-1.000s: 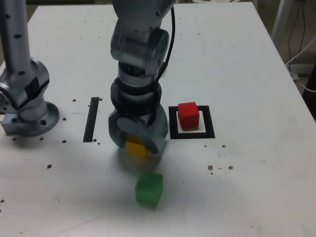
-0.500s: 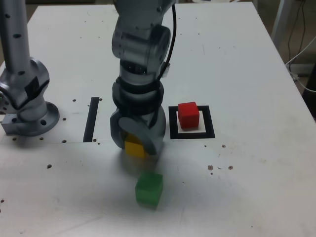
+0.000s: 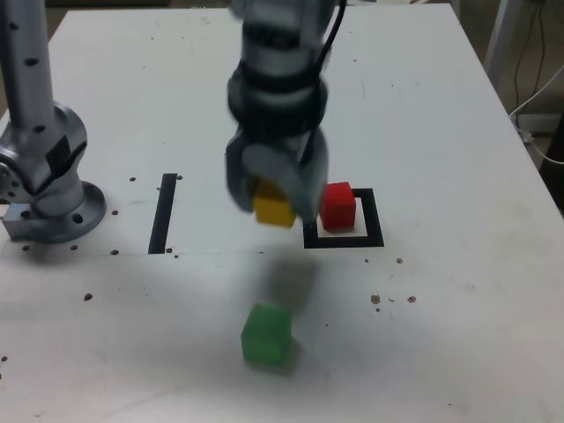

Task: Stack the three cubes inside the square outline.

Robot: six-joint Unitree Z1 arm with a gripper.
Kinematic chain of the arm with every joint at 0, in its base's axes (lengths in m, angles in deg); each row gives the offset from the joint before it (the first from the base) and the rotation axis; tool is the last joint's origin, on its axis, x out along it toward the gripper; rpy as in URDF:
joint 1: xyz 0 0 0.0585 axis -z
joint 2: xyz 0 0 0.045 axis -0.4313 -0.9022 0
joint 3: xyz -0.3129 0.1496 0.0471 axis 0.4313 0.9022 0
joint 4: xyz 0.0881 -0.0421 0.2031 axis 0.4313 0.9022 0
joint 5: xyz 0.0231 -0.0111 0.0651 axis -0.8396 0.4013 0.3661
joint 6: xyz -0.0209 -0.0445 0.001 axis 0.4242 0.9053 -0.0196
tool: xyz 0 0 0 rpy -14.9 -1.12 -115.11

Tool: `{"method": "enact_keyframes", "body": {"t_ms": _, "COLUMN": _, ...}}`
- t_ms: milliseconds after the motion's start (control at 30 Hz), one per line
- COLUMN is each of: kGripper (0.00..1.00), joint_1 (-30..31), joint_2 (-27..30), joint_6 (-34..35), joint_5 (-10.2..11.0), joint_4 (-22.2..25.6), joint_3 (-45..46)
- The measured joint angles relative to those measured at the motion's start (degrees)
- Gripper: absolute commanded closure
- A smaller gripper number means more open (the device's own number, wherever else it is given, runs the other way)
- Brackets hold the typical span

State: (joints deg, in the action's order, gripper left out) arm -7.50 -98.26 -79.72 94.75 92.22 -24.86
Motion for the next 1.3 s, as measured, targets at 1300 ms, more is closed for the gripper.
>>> {"method": "enact_keyframes", "body": {"t_ms": 1300, "kGripper": 0.86, "joint_1": -13.45, "joint_2": -8.66, "joint_6": 7.82, "joint_5": -0.29, "joint_4": -0.64, "joint_3": -9.46}}
